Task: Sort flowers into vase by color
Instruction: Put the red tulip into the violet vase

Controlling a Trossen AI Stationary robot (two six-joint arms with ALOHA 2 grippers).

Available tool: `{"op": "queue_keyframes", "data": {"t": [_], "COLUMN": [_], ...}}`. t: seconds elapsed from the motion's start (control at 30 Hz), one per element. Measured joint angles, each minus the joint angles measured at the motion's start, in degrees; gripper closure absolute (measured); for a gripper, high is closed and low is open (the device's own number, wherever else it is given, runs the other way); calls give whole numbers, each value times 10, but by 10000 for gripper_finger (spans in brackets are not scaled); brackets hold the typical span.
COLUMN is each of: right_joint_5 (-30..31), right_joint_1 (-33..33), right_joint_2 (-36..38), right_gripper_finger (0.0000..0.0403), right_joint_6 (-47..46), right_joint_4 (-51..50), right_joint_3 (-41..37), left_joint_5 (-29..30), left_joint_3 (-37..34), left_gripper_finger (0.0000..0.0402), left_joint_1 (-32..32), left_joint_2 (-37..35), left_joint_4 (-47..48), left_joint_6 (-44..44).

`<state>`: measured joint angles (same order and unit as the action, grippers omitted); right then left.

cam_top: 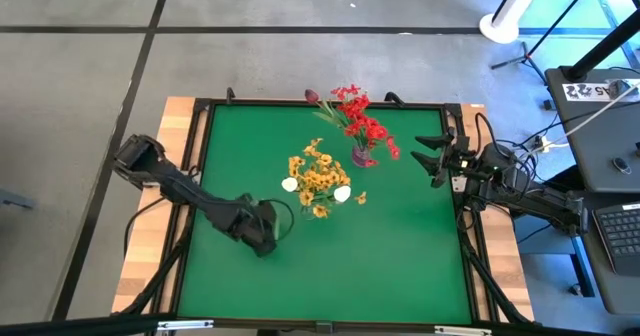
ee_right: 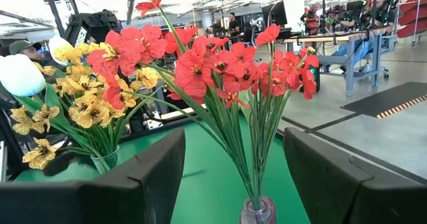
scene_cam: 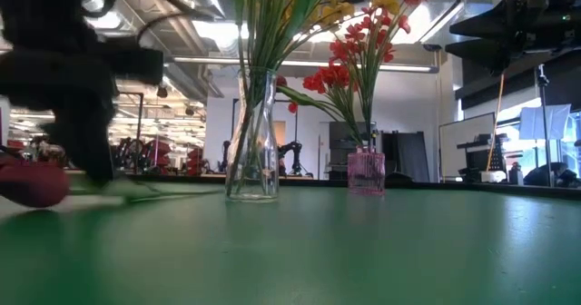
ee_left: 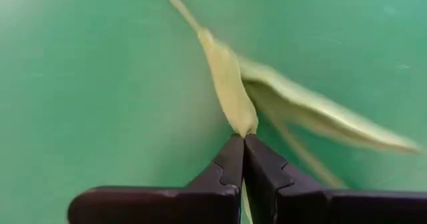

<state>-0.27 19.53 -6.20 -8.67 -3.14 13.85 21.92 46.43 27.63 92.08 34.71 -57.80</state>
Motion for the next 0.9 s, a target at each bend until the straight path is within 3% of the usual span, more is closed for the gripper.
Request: {"op": "queue_keyframes", "data": {"t": [0.3,0.5,0.6,0.7,0.9], "right_joint_5": [-3,-27,-52,-77,-83], "right_joint_1": [0,0,0,0,0], "right_joint_2": [0,0,-1,-12,-95], "right_gripper_finger": [150,150,150,150,150], "right_joint_6": [0,14,23,56,133], "right_joint_4": [13,90,153,212,228], "right_joint_3": [0,0,0,0,61], "left_joint_5": [128,264,334,375,351], "left_joint_3": [87,158,195,241,347], "left_gripper_finger": [401,401,401,401,401], "left_joint_1": [2,1,-4,-25,-99], "left_joint_2": [-115,-181,-206,-225,-224], "left_joint_4": [333,488,522,520,505], "left_joint_6": [-80,-138,-138,-82,71]}}
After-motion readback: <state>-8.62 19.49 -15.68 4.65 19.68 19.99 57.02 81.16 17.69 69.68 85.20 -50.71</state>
